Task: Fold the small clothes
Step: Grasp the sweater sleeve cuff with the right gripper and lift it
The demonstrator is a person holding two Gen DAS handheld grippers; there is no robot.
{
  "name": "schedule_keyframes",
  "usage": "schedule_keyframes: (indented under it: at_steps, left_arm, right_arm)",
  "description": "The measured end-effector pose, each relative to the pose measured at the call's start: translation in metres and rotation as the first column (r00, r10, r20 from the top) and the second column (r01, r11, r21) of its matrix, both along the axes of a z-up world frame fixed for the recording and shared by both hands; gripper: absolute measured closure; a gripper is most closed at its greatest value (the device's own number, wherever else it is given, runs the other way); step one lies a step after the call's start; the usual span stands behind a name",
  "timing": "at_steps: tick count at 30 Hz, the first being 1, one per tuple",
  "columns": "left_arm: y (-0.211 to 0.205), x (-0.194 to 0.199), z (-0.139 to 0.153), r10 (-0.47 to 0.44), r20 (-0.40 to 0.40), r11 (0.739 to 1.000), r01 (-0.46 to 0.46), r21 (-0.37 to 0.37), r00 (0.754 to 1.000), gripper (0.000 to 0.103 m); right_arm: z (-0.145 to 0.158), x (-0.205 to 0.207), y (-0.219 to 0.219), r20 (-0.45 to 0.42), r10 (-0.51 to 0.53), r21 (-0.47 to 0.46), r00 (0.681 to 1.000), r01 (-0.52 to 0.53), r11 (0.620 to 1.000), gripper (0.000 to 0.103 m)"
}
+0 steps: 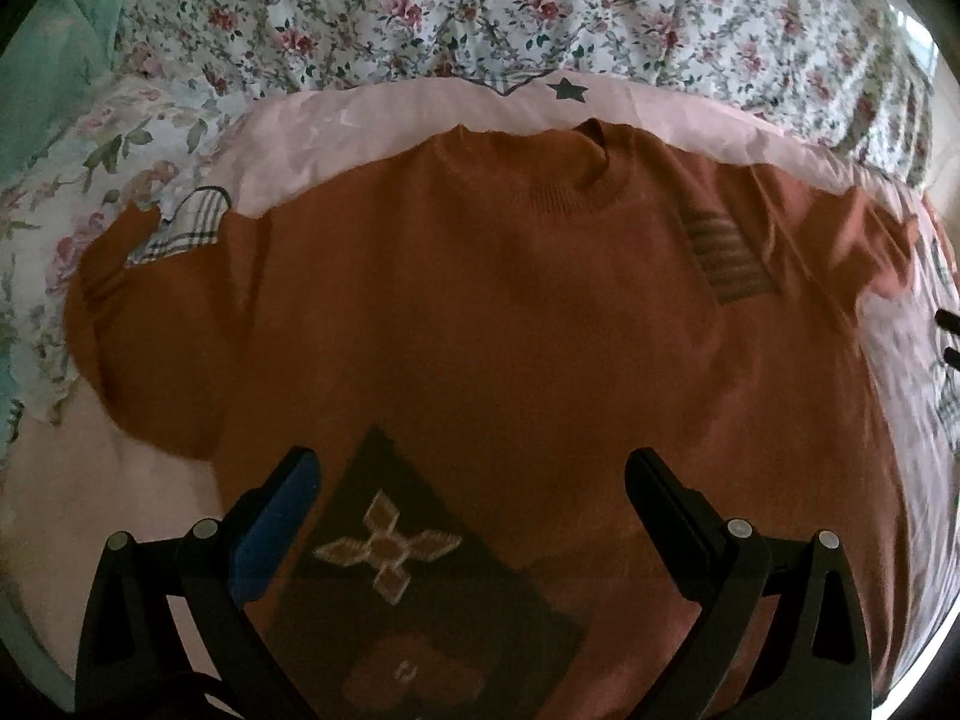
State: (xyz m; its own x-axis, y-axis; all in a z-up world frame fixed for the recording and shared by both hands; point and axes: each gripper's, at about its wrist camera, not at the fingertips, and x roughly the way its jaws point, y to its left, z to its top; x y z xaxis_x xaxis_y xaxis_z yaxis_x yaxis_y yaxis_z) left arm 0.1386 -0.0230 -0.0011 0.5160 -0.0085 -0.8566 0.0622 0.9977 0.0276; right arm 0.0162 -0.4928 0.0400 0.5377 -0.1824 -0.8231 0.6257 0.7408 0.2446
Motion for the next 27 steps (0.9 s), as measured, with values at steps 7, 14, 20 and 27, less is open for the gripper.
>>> schedule_keyframes:
  at_steps: [7, 14, 20, 27]
  left_arm:
    - [-0.024, 0.026, -0.027, 0.008, -0.093, 1.000, -0.008, 0.008, 0.996, 0.001]
    - [-0.039, 0.035, -0.051, 0.005, -0.156, 0.999, 0.000, 0.034, 0.988, 0.001]
    - [-0.041, 0.047, -0.053, 0.020, -0.161, 1.000, -0.018, 0.019, 0.987, 0.001]
    - [-0.038, 0.053, -0.052, 0.016, -0.148, 0.999, -0.021, -0.031, 0.989, 0.001]
  right_arm:
    - [0.006, 0.022, -0.127, 0.158, -0.255, 0.091, 0.954, 0.243, 0.966, 0.045]
    - [-0.004, 0.050, -0.185, 0.245, -0.307, 0.182, 0.920, 0.267, 0.946, 0.045]
    - [0.000, 0.053, -0.192, 0.247, -0.270, 0.164, 0.931, 0.235, 0.958, 0.095]
    - [0.033, 0.075, -0.112, 0.249, -0.059, 0.108, 0.967, 0.033, 0.994, 0.095]
